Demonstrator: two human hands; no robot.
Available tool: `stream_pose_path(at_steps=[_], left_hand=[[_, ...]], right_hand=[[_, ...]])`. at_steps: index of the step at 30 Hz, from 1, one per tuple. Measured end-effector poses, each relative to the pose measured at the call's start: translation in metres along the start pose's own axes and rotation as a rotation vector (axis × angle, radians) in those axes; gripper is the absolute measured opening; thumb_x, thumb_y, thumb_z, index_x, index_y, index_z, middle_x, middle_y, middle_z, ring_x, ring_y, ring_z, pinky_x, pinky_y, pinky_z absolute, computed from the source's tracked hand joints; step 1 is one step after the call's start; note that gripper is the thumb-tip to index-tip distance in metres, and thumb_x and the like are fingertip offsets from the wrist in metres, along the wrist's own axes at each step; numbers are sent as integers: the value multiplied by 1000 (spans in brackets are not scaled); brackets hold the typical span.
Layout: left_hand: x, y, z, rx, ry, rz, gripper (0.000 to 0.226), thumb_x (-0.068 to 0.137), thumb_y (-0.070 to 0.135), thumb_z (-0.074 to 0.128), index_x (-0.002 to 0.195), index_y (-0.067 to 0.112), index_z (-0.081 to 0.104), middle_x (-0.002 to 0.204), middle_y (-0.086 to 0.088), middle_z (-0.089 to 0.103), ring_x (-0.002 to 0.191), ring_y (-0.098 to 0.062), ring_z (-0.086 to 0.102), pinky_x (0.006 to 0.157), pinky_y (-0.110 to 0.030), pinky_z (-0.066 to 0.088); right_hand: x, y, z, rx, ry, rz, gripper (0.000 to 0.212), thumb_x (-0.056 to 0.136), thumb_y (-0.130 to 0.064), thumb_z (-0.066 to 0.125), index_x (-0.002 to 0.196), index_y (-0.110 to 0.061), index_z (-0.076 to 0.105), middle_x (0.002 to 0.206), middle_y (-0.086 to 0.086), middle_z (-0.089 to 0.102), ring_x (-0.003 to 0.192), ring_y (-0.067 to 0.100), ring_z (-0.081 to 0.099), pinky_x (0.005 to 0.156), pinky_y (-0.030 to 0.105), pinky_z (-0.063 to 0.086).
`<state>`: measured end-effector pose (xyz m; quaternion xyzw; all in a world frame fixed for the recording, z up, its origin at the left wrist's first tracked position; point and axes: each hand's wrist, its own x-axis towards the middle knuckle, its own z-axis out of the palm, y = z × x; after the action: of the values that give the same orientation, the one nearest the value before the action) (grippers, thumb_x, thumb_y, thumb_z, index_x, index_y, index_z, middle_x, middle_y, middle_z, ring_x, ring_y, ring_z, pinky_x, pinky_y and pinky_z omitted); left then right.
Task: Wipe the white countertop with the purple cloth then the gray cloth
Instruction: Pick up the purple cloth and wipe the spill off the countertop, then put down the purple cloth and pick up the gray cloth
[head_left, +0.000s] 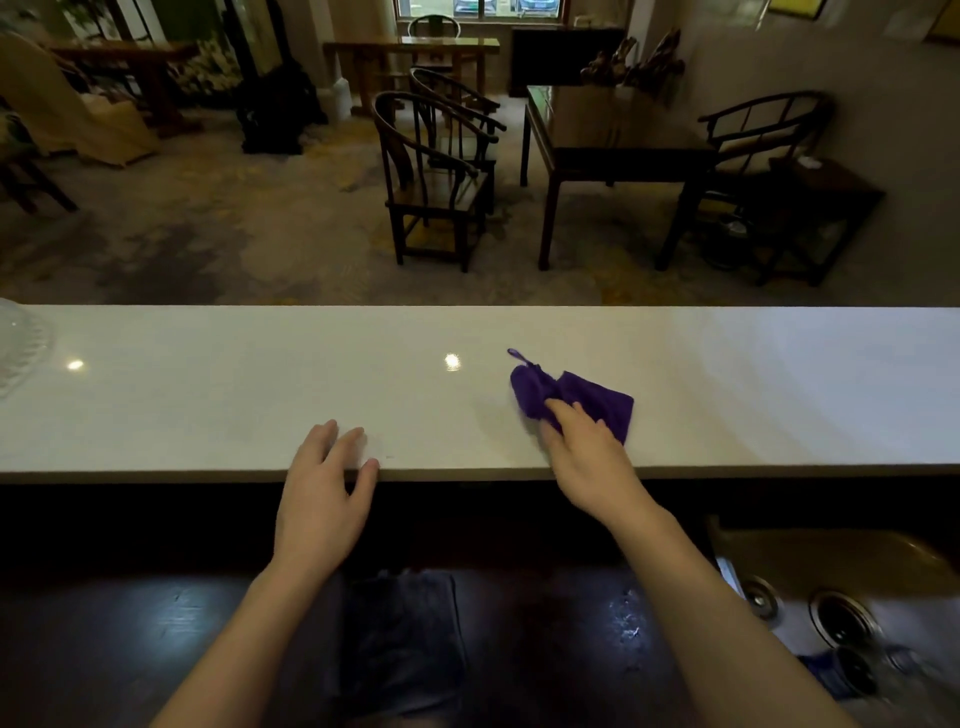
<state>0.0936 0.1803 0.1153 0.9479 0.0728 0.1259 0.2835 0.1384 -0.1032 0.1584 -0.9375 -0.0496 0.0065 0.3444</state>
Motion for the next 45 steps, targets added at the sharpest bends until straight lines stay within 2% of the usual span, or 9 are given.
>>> stream_pose_path(at_steps=[3,7,13,17,24,33,36,40,45], left_hand=[[-14,23,-1,-183,91,76,22,92,24,64,113,20,70,126,3,63,116,-11,58,98,-25,44],[-32,58,7,-485,-35,7,13,91,37,63,92,29,74,92,14,74,92,-3,67,82,-19,49],[-40,102,20,-1303,-714,-448,91,79,80,39,128,8,64,129,-13,68,121,-25,63,105,-39,48],[-53,105,23,-1641,-776,-489,84,85,73,48,133,5,59,141,-17,58,133,-29,53,108,-40,46],[-76,107,59,-1403,-504,-448,38,78,20,78,113,10,65,110,-16,74,94,-25,74,70,-29,59],[-127,68,142,-998,-540,-415,53,96,11,59,140,36,47,142,1,56,126,-16,57,104,-39,49],[-141,59,164,-834,-583,-391,57,98,8,53,147,33,38,149,3,48,131,-9,48,97,-15,46],[-162,54,180,-602,-621,-306,63,98,4,52,151,28,30,145,16,36,131,2,34,83,9,29],[-175,53,183,-423,-605,-218,72,94,2,57,154,22,23,144,16,34,132,2,30,90,11,19]], right_hand=[[-6,-10,-24,291,16,50,32,105,-29,43,132,-24,59,117,-3,68,113,20,61,84,29,45],[-22,-20,-47,689,-40,124,26,106,-31,45,120,-30,66,110,-5,76,102,16,70,83,27,53],[-54,-23,-56,1239,-230,216,30,105,-32,48,122,-20,69,122,5,75,111,23,71,81,32,61],[-75,-12,-46,1451,-294,248,32,102,-30,52,125,-16,69,130,12,70,119,28,67,85,37,59],[-102,30,-18,1307,-243,281,29,103,-17,51,126,-10,66,123,13,73,115,29,69,87,35,60],[-131,117,51,791,-198,367,38,98,-3,59,126,-28,62,114,-10,74,108,9,70,85,22,56],[-137,144,73,628,-242,395,40,97,-4,61,120,-37,58,117,-16,68,116,13,66,91,22,53],[-151,170,96,366,-271,490,59,97,-11,63,151,-11,38,144,-3,50,137,17,47,106,22,38],[-161,179,102,235,-245,537,60,96,-16,65,150,-12,38,149,13,50,136,28,48,110,38,41]])
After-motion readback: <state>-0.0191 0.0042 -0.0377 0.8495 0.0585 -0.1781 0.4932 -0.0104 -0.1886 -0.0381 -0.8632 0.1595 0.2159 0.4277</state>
